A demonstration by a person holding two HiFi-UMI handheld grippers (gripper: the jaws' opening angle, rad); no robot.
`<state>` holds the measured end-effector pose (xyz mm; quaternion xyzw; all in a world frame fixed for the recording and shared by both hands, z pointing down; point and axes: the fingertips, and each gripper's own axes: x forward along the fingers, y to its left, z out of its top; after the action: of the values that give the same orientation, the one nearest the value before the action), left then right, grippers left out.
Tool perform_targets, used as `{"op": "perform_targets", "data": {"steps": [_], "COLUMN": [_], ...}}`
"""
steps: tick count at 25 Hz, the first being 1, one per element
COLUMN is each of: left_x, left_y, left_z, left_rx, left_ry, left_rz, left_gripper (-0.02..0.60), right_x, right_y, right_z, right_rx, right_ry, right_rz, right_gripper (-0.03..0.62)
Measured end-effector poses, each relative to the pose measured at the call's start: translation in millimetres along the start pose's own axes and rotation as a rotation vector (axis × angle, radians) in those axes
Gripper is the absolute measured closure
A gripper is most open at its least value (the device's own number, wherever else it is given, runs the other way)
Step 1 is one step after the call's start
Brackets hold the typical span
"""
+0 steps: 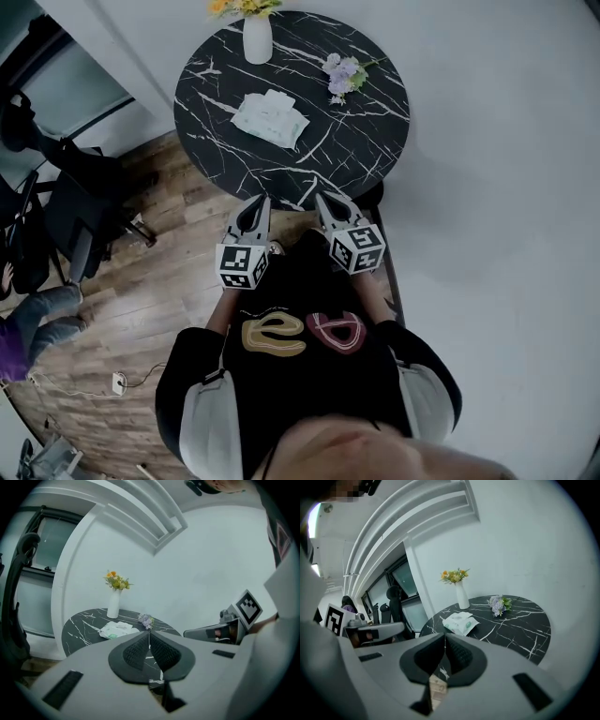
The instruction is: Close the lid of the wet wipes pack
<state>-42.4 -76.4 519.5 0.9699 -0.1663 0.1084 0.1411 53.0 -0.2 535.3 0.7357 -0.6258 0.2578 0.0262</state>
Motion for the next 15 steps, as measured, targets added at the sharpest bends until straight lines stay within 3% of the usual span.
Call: {"op": "perform_targets", "data": {"steps": [15], "left_x": [26], "left_y": [39], "left_z": [13], "left_rx": [-0.022], "left_ry": [-0.006], "left_rz": [0.117], "left_gripper": [0.560], "right_x": [48], "right_y": [-30], "right_z": [37], "right_rx": [-0.025], "right_ry": [0.002], "right_rz": [0.036], "right_gripper": [0.580]}}
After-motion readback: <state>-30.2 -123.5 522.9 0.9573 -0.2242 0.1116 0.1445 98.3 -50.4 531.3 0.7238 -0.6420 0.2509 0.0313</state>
